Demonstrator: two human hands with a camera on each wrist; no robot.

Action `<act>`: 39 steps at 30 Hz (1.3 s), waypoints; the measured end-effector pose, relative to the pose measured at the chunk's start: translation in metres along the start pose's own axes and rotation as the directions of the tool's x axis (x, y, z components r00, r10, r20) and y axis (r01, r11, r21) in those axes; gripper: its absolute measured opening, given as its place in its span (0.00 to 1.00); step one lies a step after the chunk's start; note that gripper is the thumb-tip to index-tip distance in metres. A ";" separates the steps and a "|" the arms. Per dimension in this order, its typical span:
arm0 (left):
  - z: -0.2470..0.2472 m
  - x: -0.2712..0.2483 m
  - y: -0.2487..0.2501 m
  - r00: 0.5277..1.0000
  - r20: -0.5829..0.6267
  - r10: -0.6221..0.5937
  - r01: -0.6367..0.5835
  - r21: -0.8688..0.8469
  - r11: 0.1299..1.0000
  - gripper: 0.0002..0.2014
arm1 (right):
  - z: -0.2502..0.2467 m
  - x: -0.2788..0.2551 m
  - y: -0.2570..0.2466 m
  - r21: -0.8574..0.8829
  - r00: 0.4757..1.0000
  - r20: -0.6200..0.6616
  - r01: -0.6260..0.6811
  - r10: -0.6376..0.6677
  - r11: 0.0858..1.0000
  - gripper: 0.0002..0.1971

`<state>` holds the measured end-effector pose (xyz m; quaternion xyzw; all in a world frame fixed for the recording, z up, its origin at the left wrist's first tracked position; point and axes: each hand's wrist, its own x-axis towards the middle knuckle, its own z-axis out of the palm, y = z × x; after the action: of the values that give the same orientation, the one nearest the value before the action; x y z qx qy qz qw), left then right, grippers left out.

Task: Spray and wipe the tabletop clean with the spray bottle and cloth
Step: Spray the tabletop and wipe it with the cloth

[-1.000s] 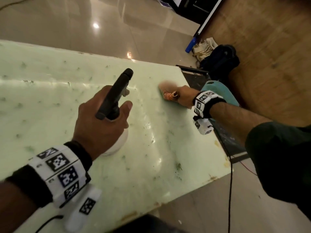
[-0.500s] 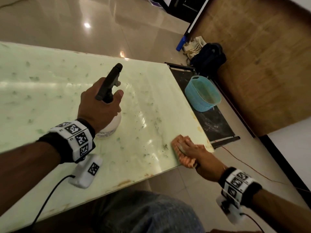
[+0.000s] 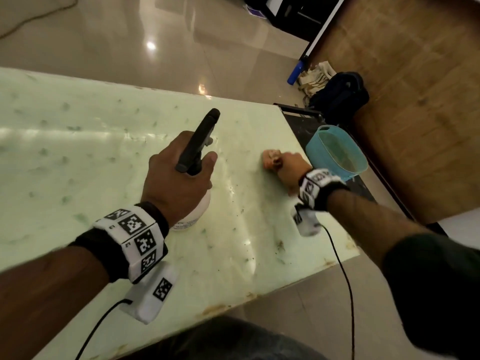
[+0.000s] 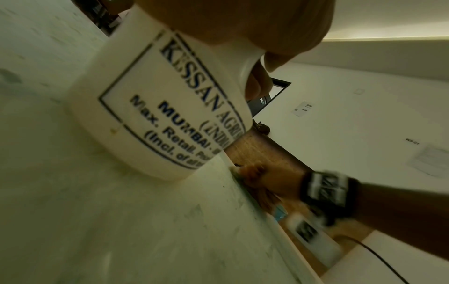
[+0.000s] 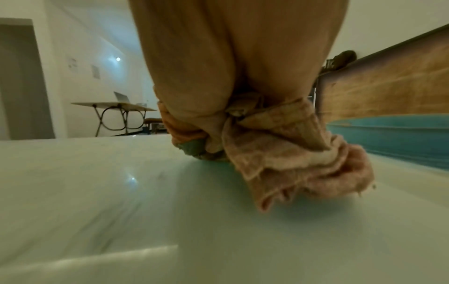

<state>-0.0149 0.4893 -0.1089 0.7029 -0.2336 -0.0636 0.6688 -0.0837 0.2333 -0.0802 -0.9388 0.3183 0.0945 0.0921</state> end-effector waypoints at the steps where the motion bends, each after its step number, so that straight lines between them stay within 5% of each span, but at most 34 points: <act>1: 0.001 -0.002 0.002 1.000 0.002 -0.003 0.003 -0.010 1.000 0.08 | -0.008 0.021 -0.006 0.010 1.000 -0.003 0.002 -0.002 1.000 0.10; 6: 0.000 0.002 -0.008 1.000 -0.007 0.012 -0.012 0.016 1.000 0.11 | -0.027 0.128 -0.038 -0.093 0.999 -0.030 -0.044 0.042 0.995 0.23; 11: -0.001 0.002 -0.009 0.999 -0.002 0.039 -0.039 0.006 0.999 0.11 | -0.031 0.200 -0.070 -0.133 1.000 -0.016 -0.003 0.001 0.991 0.24; 14: -0.001 0.002 -0.008 0.999 0.001 0.039 -0.039 -0.017 0.999 0.11 | -0.025 0.199 -0.086 -0.136 0.997 -0.031 0.060 -0.065 0.989 0.17; 17: 0.000 0.000 -0.005 0.999 -0.005 0.043 -0.043 0.000 0.999 0.11 | -0.023 0.174 -0.078 -0.179 0.992 -0.028 0.114 -0.121 0.977 0.13; 28: -0.003 0.001 0.001 1.000 -0.008 0.022 -0.022 0.054 0.998 0.10 | 0.017 0.040 0.018 -0.206 0.930 0.262 0.315 -0.258 0.927 0.31; 35: -0.013 -0.005 0.023 0.991 0.133 -0.019 0.017 0.017 1.000 0.19 | 0.053 -0.102 0.067 0.004 0.941 0.210 0.270 -0.265 0.963 0.27; 39: -0.041 -0.016 0.044 0.996 0.086 -0.014 0.016 -0.026 1.000 0.18 | 0.072 -0.156 0.089 -0.007 0.928 0.181 0.332 -0.325 0.943 0.39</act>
<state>-0.0232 0.5335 -0.0658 0.6921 -0.2559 -0.1018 0.6672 -0.2686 0.2709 -0.1234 -0.9681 0.1455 0.1671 0.1168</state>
